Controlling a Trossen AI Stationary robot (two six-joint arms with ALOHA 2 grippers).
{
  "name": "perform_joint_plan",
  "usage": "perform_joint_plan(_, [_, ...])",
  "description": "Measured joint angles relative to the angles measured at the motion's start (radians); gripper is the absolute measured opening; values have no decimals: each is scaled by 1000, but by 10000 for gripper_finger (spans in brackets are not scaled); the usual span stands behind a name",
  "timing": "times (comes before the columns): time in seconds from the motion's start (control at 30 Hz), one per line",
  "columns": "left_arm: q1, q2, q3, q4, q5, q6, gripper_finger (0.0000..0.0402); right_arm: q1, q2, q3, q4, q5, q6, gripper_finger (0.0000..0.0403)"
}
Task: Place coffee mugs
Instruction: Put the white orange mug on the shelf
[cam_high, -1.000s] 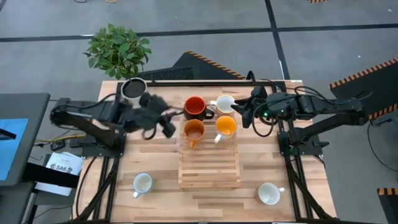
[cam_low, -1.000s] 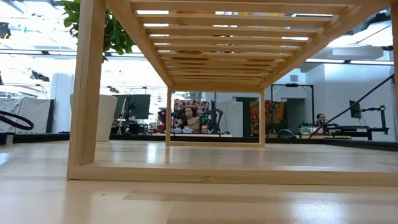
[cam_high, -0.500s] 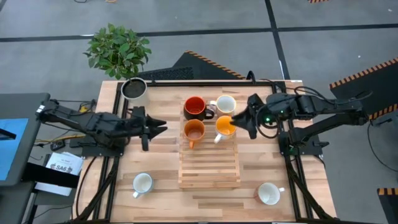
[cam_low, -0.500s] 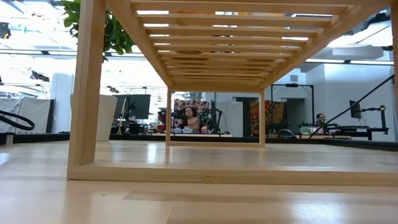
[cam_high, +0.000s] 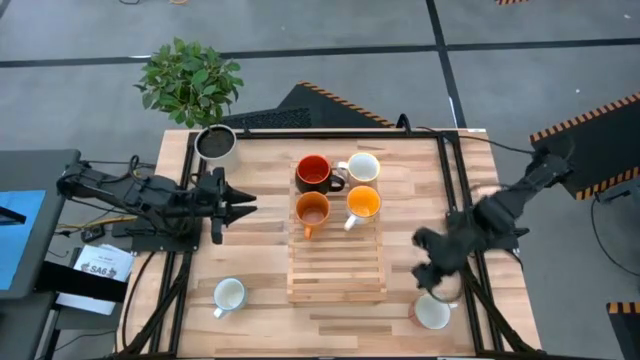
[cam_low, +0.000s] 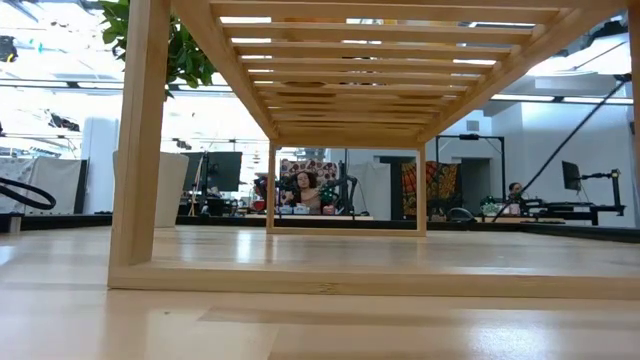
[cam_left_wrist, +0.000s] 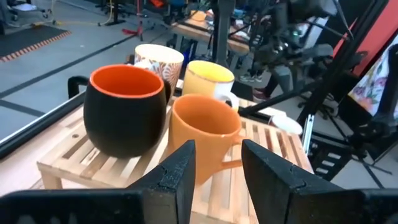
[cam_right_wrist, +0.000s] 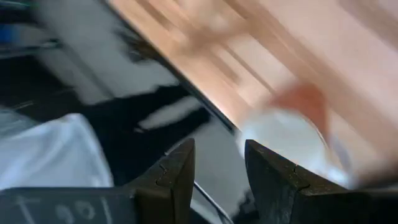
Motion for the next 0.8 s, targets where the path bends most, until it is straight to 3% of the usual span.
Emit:
perform_joint_plan(0.2, [0, 2, 0, -27, 42, 0, 115, 194, 91, 0, -136, -17, 355, 166])
perform_joint_plan(0.33, [0, 2, 0, -26, 42, -8, 115, 280, 147, 0, -154, -42, 488, 166])
perform_joint_plan(0.5, [0, 2, 0, -25, 39, -9, 115, 330, 227, 0, -168, -22, 526, 166])
perform_joint_plan(0.8, [0, 2, 0, -23, 32, -30, 115, 295, 344, 0, -240, 19, 426, 166])
